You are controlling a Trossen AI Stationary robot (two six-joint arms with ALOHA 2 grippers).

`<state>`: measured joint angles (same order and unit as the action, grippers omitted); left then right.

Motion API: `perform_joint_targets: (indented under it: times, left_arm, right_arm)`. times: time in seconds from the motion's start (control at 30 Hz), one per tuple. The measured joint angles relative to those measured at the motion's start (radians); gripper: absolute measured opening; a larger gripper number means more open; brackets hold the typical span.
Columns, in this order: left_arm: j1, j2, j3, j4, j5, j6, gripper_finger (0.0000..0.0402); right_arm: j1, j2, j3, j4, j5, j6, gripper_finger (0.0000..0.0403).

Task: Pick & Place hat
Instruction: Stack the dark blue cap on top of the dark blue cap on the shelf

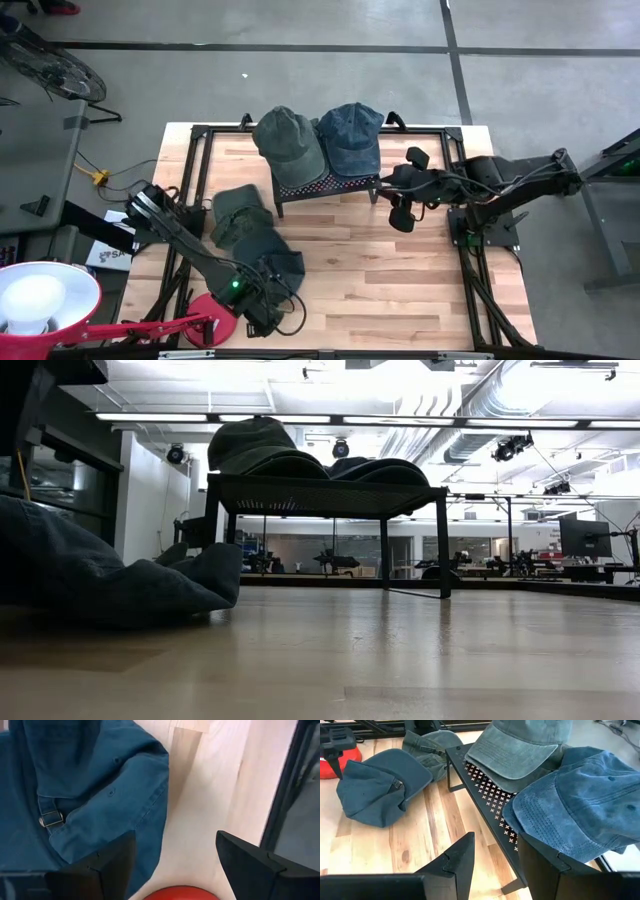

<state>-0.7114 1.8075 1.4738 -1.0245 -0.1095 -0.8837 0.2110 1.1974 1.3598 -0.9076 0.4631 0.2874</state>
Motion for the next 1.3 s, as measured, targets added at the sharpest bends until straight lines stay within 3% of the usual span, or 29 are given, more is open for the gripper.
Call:
perform_joint_targets:
  times: [0.47,0.77,0.93,1.17,1.3]
  left_arm:
    - [-0.009,0.119,0.000,-0.032,-0.132,0.075,0.0270]
    - [-0.009,0.157,0.000,-0.079,-0.139,0.090,0.0259]
    - [-0.009,0.154,0.000,-0.088,-0.131,0.071,0.0191]
    - [-0.009,0.152,0.000,-0.097,-0.031,0.068,0.0028]
    - [-0.009,0.147,0.000,-0.097,0.002,0.070,0.0016]
  right_arm:
    - [0.028,0.000,0.000,0.000,0.038,0.026,0.0142]
    - [0.028,0.000,0.000,0.000,0.011,0.048,0.0142]
    - [0.028,0.000,0.000,0.000,-0.012,0.050,0.0142]
    - [0.028,0.000,0.000,0.000,-0.065,0.053,0.0142]
    - [0.028,0.000,0.000,0.000,-0.101,0.056,0.0142]
